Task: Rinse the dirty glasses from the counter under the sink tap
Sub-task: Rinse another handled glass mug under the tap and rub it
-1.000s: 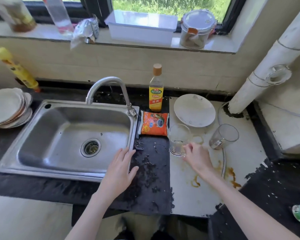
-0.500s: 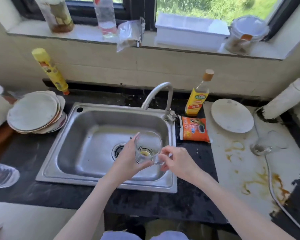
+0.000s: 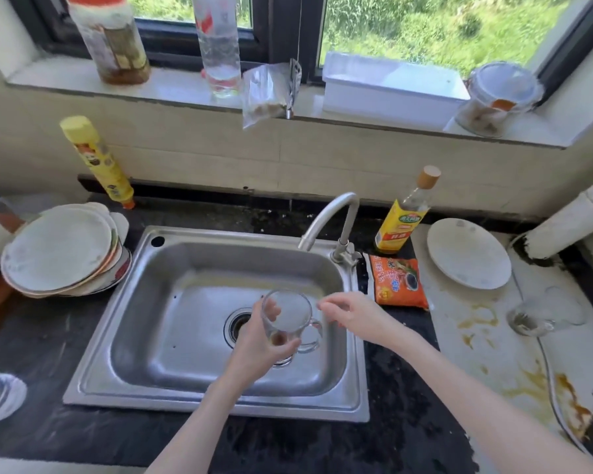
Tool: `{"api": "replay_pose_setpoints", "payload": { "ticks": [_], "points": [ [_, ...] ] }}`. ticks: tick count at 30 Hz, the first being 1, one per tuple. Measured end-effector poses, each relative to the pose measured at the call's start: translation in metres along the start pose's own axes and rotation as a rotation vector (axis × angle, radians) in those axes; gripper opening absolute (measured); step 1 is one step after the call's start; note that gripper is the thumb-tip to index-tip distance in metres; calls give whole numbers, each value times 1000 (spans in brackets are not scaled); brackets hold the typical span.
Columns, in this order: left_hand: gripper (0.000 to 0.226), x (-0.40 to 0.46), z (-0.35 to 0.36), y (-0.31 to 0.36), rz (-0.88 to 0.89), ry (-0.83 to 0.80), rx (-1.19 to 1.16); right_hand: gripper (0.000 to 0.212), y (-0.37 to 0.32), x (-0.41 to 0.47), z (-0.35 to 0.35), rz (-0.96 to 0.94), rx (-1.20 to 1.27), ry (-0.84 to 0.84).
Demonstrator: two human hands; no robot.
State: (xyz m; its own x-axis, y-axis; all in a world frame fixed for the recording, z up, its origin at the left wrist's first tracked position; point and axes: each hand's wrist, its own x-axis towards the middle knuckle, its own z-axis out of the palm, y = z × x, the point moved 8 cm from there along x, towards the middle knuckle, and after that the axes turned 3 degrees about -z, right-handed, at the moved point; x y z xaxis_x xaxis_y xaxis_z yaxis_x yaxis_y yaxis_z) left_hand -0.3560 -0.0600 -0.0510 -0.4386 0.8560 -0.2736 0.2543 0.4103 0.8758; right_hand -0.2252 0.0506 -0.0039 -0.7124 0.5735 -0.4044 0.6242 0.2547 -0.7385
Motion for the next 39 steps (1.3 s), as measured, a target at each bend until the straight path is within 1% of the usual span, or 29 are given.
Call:
{"api": "replay_pose_setpoints", "payload": {
  "ticks": [2,4,6,9,12,15,18,20,22,24,27,30,34,37,39],
  "points": [
    [73,9,2,-4,-19,-7,30,35,13,14,-23,36,-65,103],
    [63,20,3,-3,-43,-22,53,40,28,30,-46,82,-129,218],
    [54,34,2,-2,-57,-18,81,40,38,47,-64,107,-174,295],
    [54,56,3,0,-66,-3,108,36,44,72,-75,97,-190,320],
    [63,72,5,6,-67,-3,132,44,50,87,-71,109,-256,321],
    [63,82,7,6,-65,9,120,47,58,90,-70,104,-245,397],
    [62,84,10,4,-69,16,104,39,65,90,-75,111,-148,455],
    [59,83,12,-1,-95,12,89,35,65,88,-77,93,-153,469],
    [61,80,14,-7,-126,21,63,35,61,86,-70,58,-191,446],
    [66,76,16,-13,-152,19,50,40,61,89,-52,31,-255,377],
    [74,72,18,-18,-166,16,66,42,67,99,-15,34,-532,216],
    [71,70,16,-19,-162,23,91,45,76,110,8,70,-761,98],
    [73,68,12,-22,-178,50,102,50,83,121,15,139,-836,68],
    [72,67,14,-23,-186,63,90,49,85,120,20,146,-902,41],
    [73,66,17,-24,-185,46,66,48,86,114,19,143,-842,35]
  ]
}}
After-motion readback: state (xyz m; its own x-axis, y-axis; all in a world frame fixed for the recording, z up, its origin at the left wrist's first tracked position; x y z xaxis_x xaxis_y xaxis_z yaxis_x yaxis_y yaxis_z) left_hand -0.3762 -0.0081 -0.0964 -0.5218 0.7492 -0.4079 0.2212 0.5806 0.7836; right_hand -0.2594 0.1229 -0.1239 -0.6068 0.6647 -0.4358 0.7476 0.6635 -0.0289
